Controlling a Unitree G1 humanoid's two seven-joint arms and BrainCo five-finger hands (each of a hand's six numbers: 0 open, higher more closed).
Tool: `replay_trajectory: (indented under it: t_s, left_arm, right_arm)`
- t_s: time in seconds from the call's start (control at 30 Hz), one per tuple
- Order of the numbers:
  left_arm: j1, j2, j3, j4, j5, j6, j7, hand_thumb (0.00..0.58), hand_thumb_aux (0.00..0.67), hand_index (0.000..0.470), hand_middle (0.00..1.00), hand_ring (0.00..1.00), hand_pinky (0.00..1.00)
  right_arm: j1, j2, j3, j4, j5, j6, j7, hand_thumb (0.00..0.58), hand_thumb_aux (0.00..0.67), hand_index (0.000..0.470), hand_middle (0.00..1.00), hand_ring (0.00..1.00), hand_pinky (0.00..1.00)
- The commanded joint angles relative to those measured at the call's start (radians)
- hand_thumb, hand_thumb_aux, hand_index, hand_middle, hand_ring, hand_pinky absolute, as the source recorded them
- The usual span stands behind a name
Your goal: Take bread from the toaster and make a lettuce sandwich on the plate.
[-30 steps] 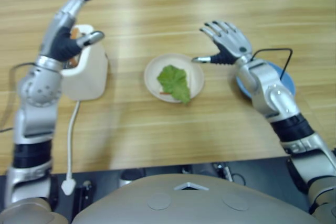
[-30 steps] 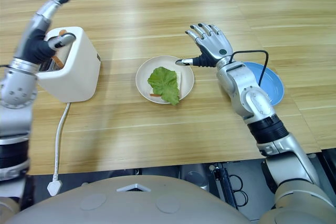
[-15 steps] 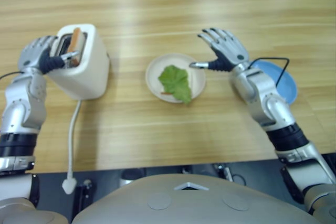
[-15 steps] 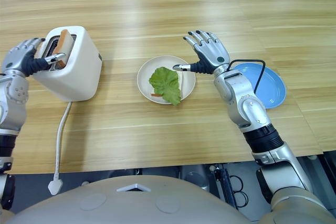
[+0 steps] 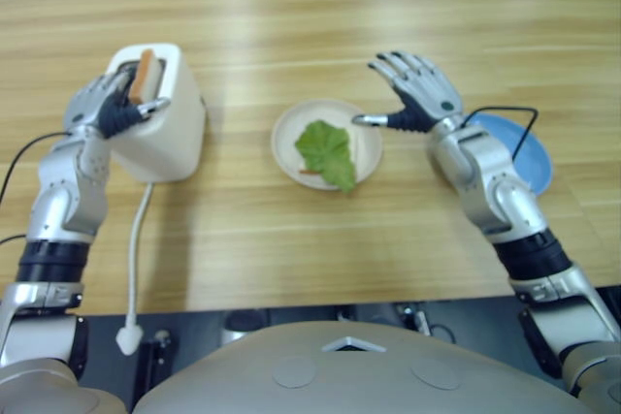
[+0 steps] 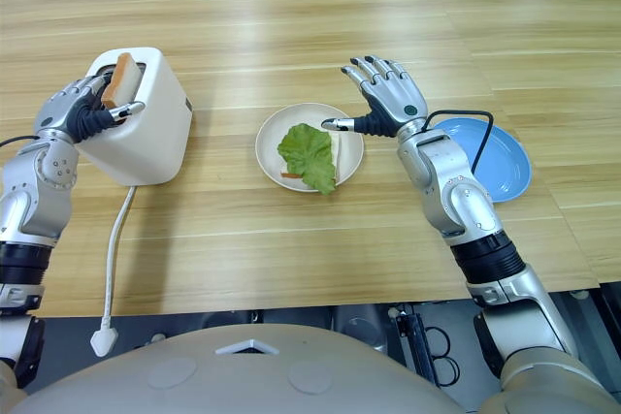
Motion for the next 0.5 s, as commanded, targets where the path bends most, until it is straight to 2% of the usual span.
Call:
replay_trajectory:
  t_s: [0.03,0.33,0.5]
  left_arm:
    - [0.019,-0.013,0.010,-0.016,-0.046,-0.006,-0.008,0.580,0.670,0.460,1.00,1.00,1.00]
    - [0.013,-0.007,0.078,-0.176,-0.104,-0.073,0.051,0.580,0.670,0.460,1.00,1.00,1.00]
    - [-0.006,-0.005,0.142,-0.315,-0.143,-0.179,0.115,0.580,0.670,0.460,1.00,1.00,1.00]
  right_arm:
    - [0.005,0.004,-0.007,0.007,-0.003,0.003,0.012,0.000,0.000,0.000,0.00,0.00,0.00]
    - [0.005,0.010,-0.002,0.021,-0.007,0.003,0.007,0.000,0.000,0.000,0.00,0.00,0.00]
    - [0.004,0.013,-0.003,0.034,-0.007,-0.001,0.003,0.000,0.000,0.000,0.00,0.00,0.00]
